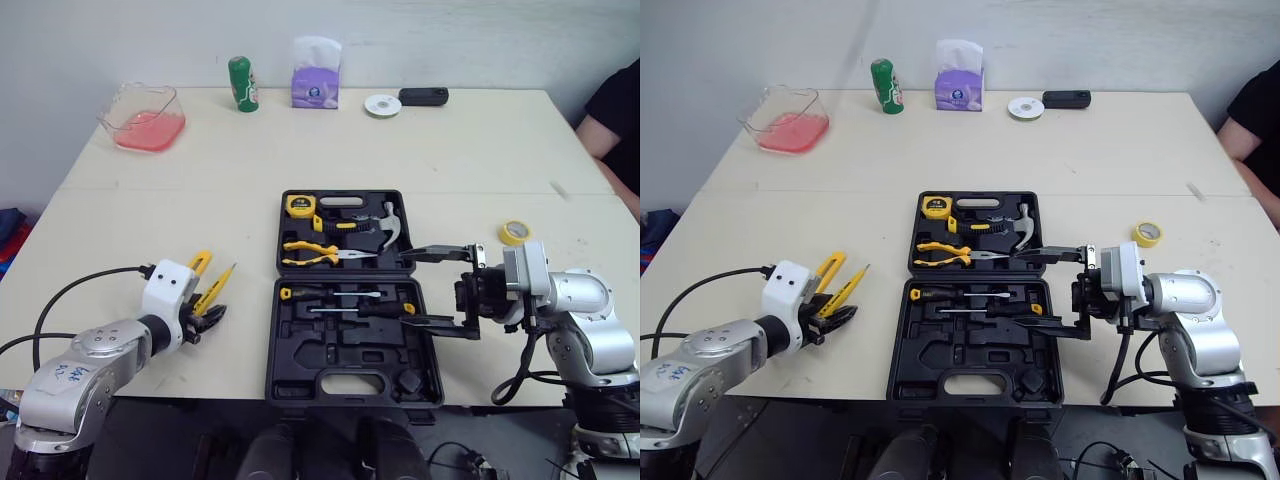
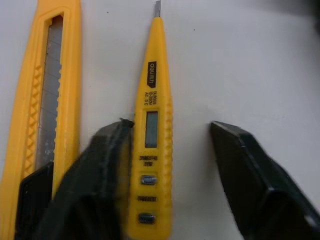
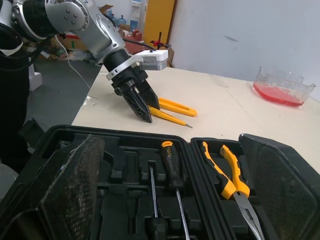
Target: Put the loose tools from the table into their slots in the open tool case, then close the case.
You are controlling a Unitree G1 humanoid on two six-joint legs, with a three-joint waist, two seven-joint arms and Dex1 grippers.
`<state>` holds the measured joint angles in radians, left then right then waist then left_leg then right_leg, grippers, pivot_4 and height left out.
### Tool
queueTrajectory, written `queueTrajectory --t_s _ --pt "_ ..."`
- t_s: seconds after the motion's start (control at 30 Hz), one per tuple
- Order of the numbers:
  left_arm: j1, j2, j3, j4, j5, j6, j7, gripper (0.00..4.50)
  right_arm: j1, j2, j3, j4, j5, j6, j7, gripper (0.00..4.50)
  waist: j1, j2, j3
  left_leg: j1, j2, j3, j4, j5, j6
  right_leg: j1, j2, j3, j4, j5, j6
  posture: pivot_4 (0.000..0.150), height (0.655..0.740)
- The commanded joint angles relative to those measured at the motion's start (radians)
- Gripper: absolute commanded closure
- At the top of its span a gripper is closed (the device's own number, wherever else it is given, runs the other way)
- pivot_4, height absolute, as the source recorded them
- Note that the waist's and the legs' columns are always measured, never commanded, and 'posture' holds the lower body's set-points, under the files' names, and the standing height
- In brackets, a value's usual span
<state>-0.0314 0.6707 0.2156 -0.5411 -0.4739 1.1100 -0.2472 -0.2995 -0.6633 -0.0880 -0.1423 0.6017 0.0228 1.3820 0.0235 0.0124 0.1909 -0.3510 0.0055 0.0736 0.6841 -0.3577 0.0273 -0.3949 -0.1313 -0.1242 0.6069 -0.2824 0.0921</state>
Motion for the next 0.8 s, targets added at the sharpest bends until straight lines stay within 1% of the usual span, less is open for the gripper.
queueTrajectory --t_s 0.03,0.07,0.1,0.33,0.4,0.5,0.57,0.63,0.67,0.73,0.8 --pt "0.054 -0.003 -0.038 0.058 0.030 0.011 -0.015 3.50 0.007 -0.002 -0.014 -0.015 0.008 -0.012 0.000 0.00 0.000 0.000 0.000 0.000 0.000 0.000 0.000 0.000 0.000 0.000 0.000 0.000 0.000 0.000 0.000 0.150 0.7400" --pt "0.057 -0.005 -0.039 0.062 0.034 0.006 -0.018 3.92 0.007 -0.002 -0.014 -0.015 0.008 -0.012 0.000 0.00 0.000 0.001 0.000 0.000 0.000 0.000 0.000 0.000 0.000 0.000 0.000 0.000 0.000 0.000 0.000 0.150 0.7400" --pt "0.060 -0.006 -0.041 0.066 0.039 -0.001 -0.019 3.97 0.008 -0.003 -0.014 -0.016 0.007 -0.012 0.000 0.00 0.000 0.001 -0.001 0.000 0.000 0.000 0.000 0.000 0.000 0.000 0.000 0.000 0.000 0.000 0.000 0.150 0.7400" --pt "0.061 -0.011 -0.038 0.090 0.065 -0.062 -0.028 3.97 0.011 -0.006 -0.012 -0.019 0.003 -0.009 -0.002 0.00 0.000 0.003 -0.002 0.001 0.000 0.000 0.000 0.000 0.000 0.000 0.000 0.001 -0.001 0.000 0.000 0.150 0.7400" --pt "0.059 -0.019 -0.028 0.096 0.082 -0.126 -0.031 3.97 0.011 -0.007 -0.012 -0.018 0.001 -0.009 -0.001 0.00 0.000 0.003 -0.002 0.001 0.000 0.000 0.000 0.000 0.000 0.000 -0.001 0.001 -0.001 0.000 0.000 0.150 0.7400" --pt "0.057 -0.039 0.030 0.094 0.086 -0.281 -0.061 3.97 0.014 -0.015 -0.020 -0.012 -0.003 -0.014 0.004 0.00 0.001 0.003 -0.002 0.001 0.000 0.000 0.000 0.000 0.000 0.000 -0.001 0.001 -0.001 0.000 0.000 0.150 0.7400" --pt "0.061 -0.052 0.068 0.089 0.062 -0.371 -0.110 3.97 0.018 -0.022 -0.029 -0.009 -0.004 -0.016 0.006 0.00 0.000 0.002 -0.001 0.000 0.000 0.000 0.000 0.000 0.000 -0.001 -0.001 0.000 -0.001 0.000 0.000 0.150 0.7400" --pt "0.078 -0.020 0.100 0.073 0.040 -0.534 -0.251 3.97 0.032 -0.042 -0.051 0.001 -0.005 -0.021 0.012 0.00 -0.001 0.000 0.000 -0.001 0.000 0.000 0.000 0.000 0.000 -0.002 -0.001 0.000 -0.002 0.000 0.000 0.150 0.7400" --pt "0.088 0.005 0.115 0.062 0.029 -0.576 -0.313 3.97 0.040 -0.049 -0.065 0.004 -0.002 -0.017 0.004 0.00 0.000 -0.001 0.000 -0.002 0.001 0.000 0.000 -0.001 0.000 -0.003 -0.001 0.000 -0.001 0.000 0.000 0.150 0.7400" --pt "0.099 0.046 0.125 0.047 0.017 -0.604 -0.380 3.97 0.051 -0.054 -0.078 0.003 0.008 -0.006 -0.011 0.00 0.000 -0.001 0.001 -0.003 0.001 0.000 0.000 -0.001 0.001 -0.003 -0.001 -0.001 -0.001 0.000 0.000 0.150 0.7400" --pt "0.064 0.091 0.135 0.005 -0.028 -0.607 -0.442 3.97 0.081 -0.068 -0.090 -0.002 0.007 -0.011 0.002 0.00 0.000 -0.001 0.001 -0.003 0.000 0.000 0.000 -0.002 0.002 -0.002 -0.001 -0.001 -0.003 0.000 0.000 0.150 0.7400"
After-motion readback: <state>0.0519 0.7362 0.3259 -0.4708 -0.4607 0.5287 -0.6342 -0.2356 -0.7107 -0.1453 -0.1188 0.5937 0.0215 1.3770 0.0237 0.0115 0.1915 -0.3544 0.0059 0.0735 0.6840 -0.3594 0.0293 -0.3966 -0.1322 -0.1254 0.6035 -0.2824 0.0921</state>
